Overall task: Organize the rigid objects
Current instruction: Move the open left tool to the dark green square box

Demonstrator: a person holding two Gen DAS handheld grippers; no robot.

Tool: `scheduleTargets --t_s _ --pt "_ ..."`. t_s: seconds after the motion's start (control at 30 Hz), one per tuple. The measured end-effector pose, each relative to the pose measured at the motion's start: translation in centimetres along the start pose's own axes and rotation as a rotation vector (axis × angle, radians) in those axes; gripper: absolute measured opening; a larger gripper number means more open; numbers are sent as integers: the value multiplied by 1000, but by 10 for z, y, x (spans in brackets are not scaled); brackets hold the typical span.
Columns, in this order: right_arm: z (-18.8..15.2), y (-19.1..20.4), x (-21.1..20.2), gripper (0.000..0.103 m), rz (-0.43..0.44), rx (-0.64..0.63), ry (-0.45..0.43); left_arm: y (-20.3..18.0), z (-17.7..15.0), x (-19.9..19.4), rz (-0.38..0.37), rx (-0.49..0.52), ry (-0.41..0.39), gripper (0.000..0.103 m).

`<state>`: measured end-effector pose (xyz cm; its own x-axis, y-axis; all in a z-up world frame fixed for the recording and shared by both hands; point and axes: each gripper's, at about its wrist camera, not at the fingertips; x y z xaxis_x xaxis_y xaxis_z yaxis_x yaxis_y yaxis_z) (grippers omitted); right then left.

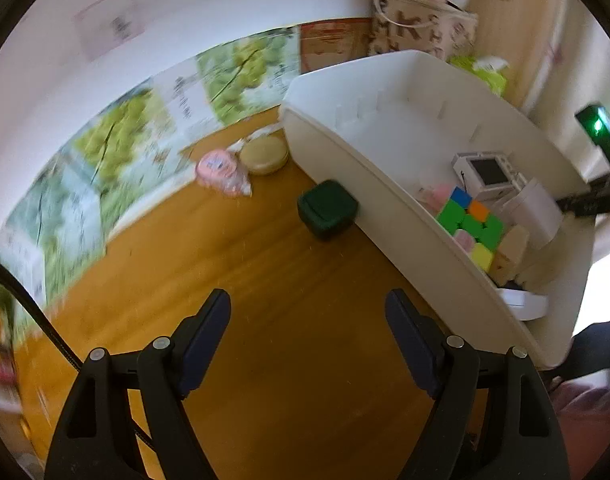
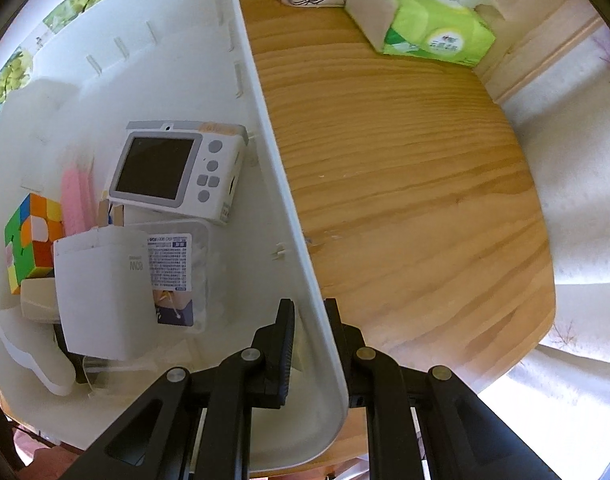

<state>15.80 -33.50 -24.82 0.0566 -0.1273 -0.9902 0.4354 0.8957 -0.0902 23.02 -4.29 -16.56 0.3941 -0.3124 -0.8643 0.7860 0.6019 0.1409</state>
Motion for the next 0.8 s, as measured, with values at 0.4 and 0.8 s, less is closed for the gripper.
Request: scheduleTargets --t_s 0.4,0.8 --pt "10 4 -10 14 -26 30 16 14 24 45 -20 296 -52 81" --pt "16 1 -2 15 -24 58 44 10 36 68 -111 526 -138 78"
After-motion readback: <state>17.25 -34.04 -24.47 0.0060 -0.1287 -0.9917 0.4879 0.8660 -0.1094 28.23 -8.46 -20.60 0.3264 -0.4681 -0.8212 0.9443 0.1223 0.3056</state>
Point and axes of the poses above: each gripper's, at about its wrist camera, not at the fingertips, and x roughly the way its jaws point, y to its left, z to its top, and after that the axes turned 9 degrees about x, right-handed
